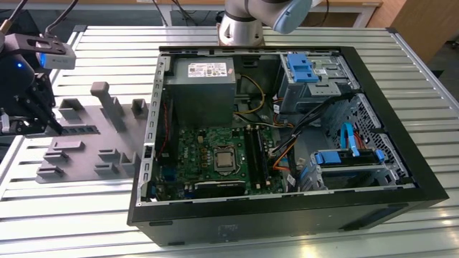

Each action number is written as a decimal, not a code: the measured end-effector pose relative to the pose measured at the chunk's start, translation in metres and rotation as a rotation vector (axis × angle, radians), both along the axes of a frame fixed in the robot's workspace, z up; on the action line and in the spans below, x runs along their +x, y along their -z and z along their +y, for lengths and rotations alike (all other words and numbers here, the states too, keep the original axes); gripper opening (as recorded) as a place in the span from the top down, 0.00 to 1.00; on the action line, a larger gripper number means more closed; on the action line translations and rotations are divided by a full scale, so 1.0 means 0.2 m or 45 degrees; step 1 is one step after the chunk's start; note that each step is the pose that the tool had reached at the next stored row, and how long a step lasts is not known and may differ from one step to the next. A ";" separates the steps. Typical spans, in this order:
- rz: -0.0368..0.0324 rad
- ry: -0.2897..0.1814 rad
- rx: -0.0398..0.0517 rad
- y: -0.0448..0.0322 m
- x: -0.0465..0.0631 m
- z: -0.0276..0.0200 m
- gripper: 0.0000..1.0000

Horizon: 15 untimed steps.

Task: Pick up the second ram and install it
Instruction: 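Pick up the second ram and move it above second insertion slot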

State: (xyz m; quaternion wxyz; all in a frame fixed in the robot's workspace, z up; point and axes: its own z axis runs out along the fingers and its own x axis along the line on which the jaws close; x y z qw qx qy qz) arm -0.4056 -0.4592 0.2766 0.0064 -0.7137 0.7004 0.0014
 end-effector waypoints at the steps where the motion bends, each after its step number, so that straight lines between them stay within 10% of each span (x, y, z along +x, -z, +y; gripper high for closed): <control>1: 0.0000 0.000 0.000 -0.003 0.00 0.000 0.86; 15: -0.0001 0.000 0.000 -0.047 0.00 0.000 0.86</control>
